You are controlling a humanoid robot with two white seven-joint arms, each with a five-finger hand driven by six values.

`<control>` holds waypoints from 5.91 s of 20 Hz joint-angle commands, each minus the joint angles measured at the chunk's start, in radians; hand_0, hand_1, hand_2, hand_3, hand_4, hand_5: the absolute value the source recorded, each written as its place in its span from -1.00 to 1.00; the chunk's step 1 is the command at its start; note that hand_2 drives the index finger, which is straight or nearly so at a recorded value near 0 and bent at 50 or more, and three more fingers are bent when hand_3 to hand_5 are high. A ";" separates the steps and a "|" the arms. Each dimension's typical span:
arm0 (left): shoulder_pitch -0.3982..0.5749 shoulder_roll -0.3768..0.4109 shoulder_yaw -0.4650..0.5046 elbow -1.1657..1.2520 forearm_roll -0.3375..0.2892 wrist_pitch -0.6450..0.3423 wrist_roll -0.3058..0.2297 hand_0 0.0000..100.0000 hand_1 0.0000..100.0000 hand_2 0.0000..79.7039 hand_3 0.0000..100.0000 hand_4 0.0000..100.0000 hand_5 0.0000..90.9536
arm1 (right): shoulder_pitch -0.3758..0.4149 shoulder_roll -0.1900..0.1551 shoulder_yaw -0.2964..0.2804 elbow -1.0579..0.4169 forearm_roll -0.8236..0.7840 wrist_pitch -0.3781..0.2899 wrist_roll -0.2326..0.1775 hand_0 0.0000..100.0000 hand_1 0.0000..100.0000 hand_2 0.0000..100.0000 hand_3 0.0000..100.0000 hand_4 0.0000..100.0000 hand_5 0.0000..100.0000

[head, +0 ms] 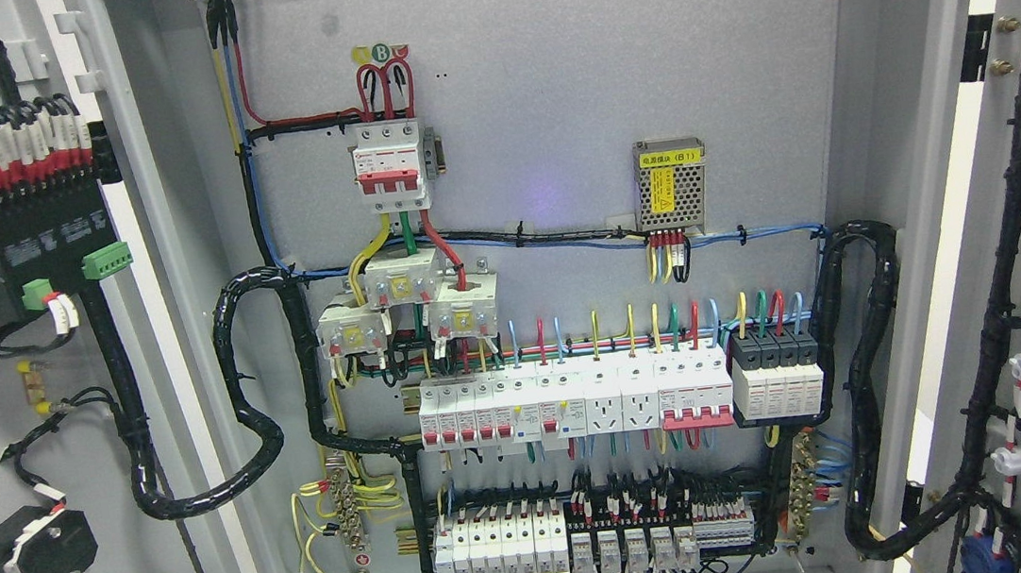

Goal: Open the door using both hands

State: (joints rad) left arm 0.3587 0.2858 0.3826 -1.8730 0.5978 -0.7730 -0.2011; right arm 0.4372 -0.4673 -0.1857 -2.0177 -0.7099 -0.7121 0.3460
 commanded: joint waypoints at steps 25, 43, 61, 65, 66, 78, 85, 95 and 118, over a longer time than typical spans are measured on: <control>-0.279 0.270 0.084 0.610 0.053 -0.086 -0.007 -1.00 -1.00 -1.00 -1.00 -1.00 -1.00 | 0.106 0.056 -0.138 0.039 -0.046 -0.018 -0.005 -0.23 -1.00 -1.00 -1.00 -1.00 -1.00; -0.308 0.293 0.079 0.710 0.054 -0.086 -0.009 -1.00 -1.00 -1.00 -1.00 -1.00 -1.00 | 0.106 0.055 -0.195 0.109 -0.109 -0.018 -0.005 -0.23 -1.00 -1.00 -1.00 -1.00 -1.00; -0.129 0.280 0.078 0.345 0.099 -0.097 -0.004 -1.00 -1.00 -1.00 -1.00 -1.00 -1.00 | 0.107 0.042 -0.187 0.088 -0.117 -0.026 -0.004 -0.23 -1.00 -1.00 -1.00 -1.00 -1.00; -0.069 0.280 0.065 0.264 0.102 -0.100 -0.004 -1.00 -1.00 -1.00 -1.00 -1.00 -1.00 | 0.107 0.021 -0.150 0.067 -0.117 -0.029 0.002 -0.23 -1.00 -1.00 -1.00 -1.00 -1.00; -0.058 0.282 0.062 0.246 0.102 -0.100 -0.004 -1.00 -1.00 -1.00 -1.00 -1.00 -1.00 | 0.107 0.015 -0.138 0.057 -0.117 -0.030 0.004 -0.23 -1.00 -1.00 -1.00 -1.00 -1.00; -0.089 0.224 -0.272 0.184 -0.061 -0.101 -0.004 -1.00 -1.00 -1.00 -1.00 -1.00 -1.00 | 0.083 -0.047 0.078 0.045 -0.106 -0.041 0.008 -0.23 -1.00 -1.00 -1.00 -1.00 -1.00; -0.095 -0.018 -0.435 0.216 -0.344 -0.078 -0.003 -1.00 -1.00 -1.00 -1.00 -1.00 -1.00 | 0.086 -0.039 0.293 0.141 0.010 -0.035 0.007 -0.23 -1.00 -1.00 -1.00 -1.00 -1.00; -0.046 -0.226 -0.450 0.520 -0.451 0.243 0.000 -1.00 -1.00 -1.00 -1.00 -1.00 -1.00 | 0.215 -0.030 0.502 0.355 0.056 -0.040 0.008 -0.23 -1.00 -1.00 -1.00 -1.00 -1.00; 0.048 -0.244 -0.488 1.187 -0.467 0.350 -0.009 -1.00 -1.00 -1.00 -1.00 -1.00 -1.00 | 0.468 0.025 0.551 0.905 0.087 -0.058 0.008 -0.23 -1.00 -1.00 -1.00 -1.00 -1.00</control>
State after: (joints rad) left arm 0.4311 0.0821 -0.0732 -1.0247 0.1325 -0.4237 -0.2069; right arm 0.9060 -0.4810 0.3231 -1.4335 -0.6360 -0.7795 0.3524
